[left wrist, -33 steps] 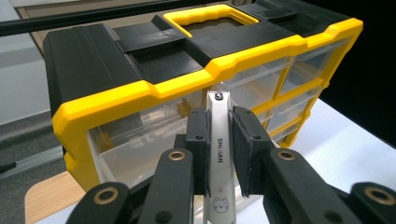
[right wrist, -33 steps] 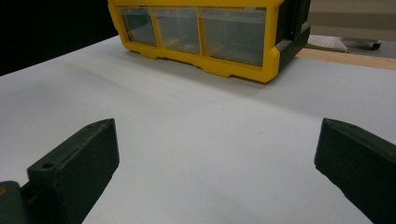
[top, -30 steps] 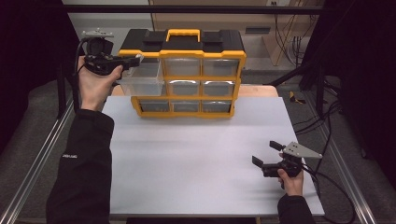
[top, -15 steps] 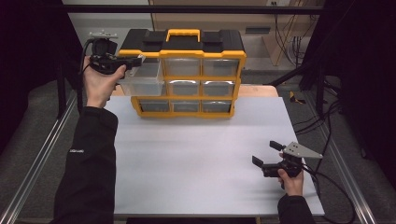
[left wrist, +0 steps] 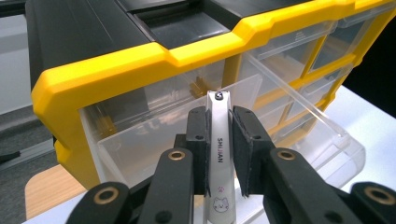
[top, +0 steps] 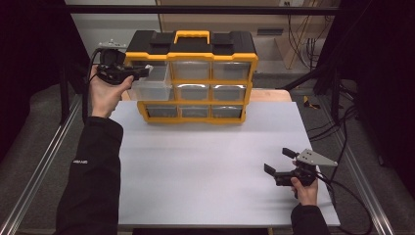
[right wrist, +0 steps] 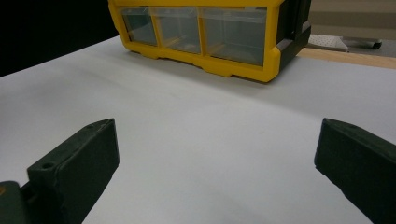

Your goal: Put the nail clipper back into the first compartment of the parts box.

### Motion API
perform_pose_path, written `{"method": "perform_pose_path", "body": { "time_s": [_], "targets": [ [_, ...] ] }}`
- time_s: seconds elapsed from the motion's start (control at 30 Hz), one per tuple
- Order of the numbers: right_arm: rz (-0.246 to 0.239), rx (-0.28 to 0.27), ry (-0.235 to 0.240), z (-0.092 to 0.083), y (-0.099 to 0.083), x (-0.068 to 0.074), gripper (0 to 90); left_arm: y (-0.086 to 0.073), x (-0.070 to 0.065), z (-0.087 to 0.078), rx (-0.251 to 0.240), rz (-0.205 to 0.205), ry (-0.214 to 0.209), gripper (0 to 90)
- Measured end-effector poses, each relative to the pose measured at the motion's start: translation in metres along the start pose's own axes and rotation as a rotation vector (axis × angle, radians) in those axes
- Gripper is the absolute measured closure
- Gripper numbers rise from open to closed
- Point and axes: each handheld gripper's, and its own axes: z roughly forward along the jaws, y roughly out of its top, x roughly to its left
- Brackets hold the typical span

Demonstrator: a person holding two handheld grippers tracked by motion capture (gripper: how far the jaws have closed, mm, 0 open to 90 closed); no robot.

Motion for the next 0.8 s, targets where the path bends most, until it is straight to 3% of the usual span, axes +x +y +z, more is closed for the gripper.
{"method": "perform_pose_path", "body": {
  "time_s": [0.4,0.57,0.77,0.8],
  "targets": [
    [0.000,-0.001,0.000,-0.0002,0.0001,-0.0002,0.6,-0.0004,-0.0054,0.0063,0.053,0.037,0.031,76.7],
    [0.001,-0.002,0.001,-0.0001,0.0002,0.0000,0.6,-0.0002,-0.0064,0.0069,0.063,0.034,0.040,76.4],
    [0.000,0.000,0.001,-0.0001,0.0001,-0.0002,0.6,0.0005,-0.0042,0.0020,0.011,-0.002,0.022,69.3],
    [0.002,-0.001,0.001,-0.0001,0.0001,0.0000,0.6,0.0009,-0.0039,-0.0018,-0.016,-0.008,0.014,63.3]
  ]
}}
